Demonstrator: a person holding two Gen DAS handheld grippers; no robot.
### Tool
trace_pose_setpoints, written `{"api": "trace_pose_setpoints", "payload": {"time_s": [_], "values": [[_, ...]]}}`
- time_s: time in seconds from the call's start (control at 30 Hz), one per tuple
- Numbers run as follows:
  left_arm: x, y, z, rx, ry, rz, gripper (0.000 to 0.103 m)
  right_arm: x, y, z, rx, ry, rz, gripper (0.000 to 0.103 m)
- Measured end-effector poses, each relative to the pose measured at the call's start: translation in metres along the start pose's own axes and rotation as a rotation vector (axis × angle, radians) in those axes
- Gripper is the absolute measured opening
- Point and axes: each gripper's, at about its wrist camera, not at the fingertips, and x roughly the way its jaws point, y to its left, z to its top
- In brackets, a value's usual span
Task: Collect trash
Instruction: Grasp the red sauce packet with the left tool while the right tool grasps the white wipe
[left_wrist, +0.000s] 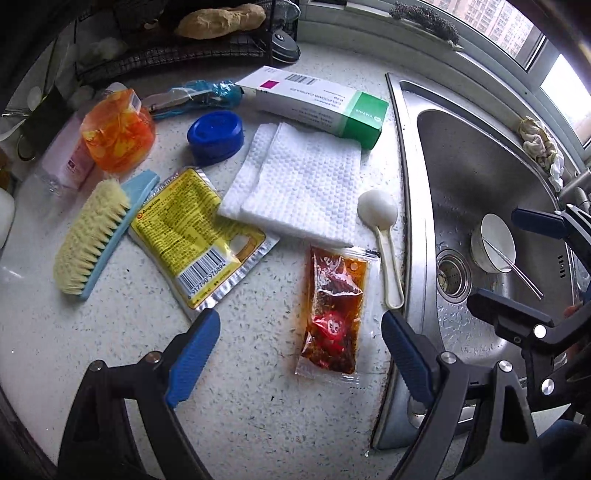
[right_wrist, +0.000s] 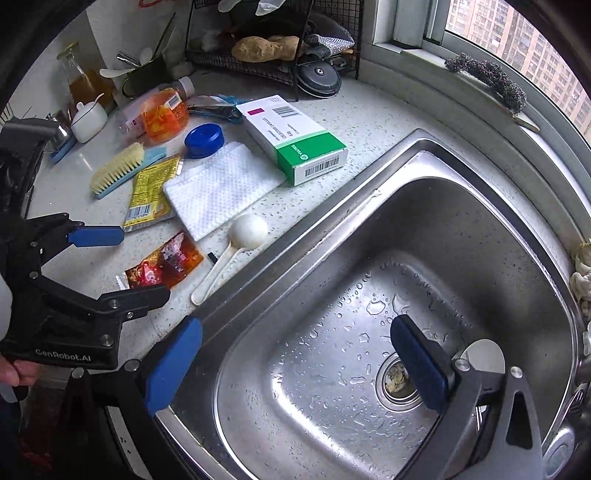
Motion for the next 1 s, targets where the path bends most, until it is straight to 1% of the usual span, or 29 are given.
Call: {"api": "trace_pose_setpoints", "payload": {"time_s": [0.03,0.27,0.3,0.33,0.37,0.4,0.43,0.47,0.5,0.57,0.6,0.77,0.87,1.0], "values": [[0.002,-0.001,0.001,0.000,0.008,-0.004,0.088,0.002,-0.002,0.000,0.002,0.004,0.002,0.102],[0.004,-0.005,0.005,0.020,-0.005,-0.012,0.087,0.005,-0.005,0.001,0.017,0.009,0.004,0.102],[0.004,-0.005,0.004,0.026,-0.006,-0.010,0.083,0.006,-0.005,0.001,0.019,0.010,0.004,0.102],[0.003,-0.005,0.002,0.032,-0.010,-0.006,0.076,0.006,-0.004,0.001,0.021,0.011,0.005,0.102],[0.002,-0.007,0.001,0.035,-0.015,-0.004,0.074,0.006,-0.004,0.001,0.022,0.010,0.006,0.102],[0.000,-0.007,-0.001,0.042,-0.019,-0.006,0.067,0.006,-0.003,0.001,0.023,0.010,0.007,0.102],[-0.002,-0.009,-0.003,0.048,-0.030,0.004,0.050,0.007,-0.003,0.001,0.023,0.011,0.008,0.102],[-0.005,-0.010,-0.005,0.057,-0.040,0.011,0.037,0.007,-0.002,0.000,0.023,0.013,0.008,0.102],[-0.006,-0.010,-0.006,0.060,-0.042,-0.011,0.016,0.007,-0.002,0.000,0.023,0.015,0.007,0.102],[-0.007,-0.008,-0.008,0.038,-0.040,-0.063,0.014,0.006,0.001,-0.002,0.019,0.013,0.013,0.102],[-0.007,-0.008,-0.010,0.041,-0.044,-0.073,0.013,0.006,0.002,-0.002,0.014,0.013,0.013,0.102],[-0.018,-0.003,-0.016,0.004,-0.075,-0.064,0.008,0.001,0.008,-0.001,0.000,0.000,0.018,0.102],[-0.030,0.003,-0.018,-0.017,-0.102,-0.052,0.006,-0.006,0.016,0.004,-0.032,-0.035,0.026,0.102],[-0.050,0.019,-0.021,-0.066,-0.146,-0.036,0.006,-0.012,0.032,0.019,-0.081,-0.064,0.075,0.102]]}}
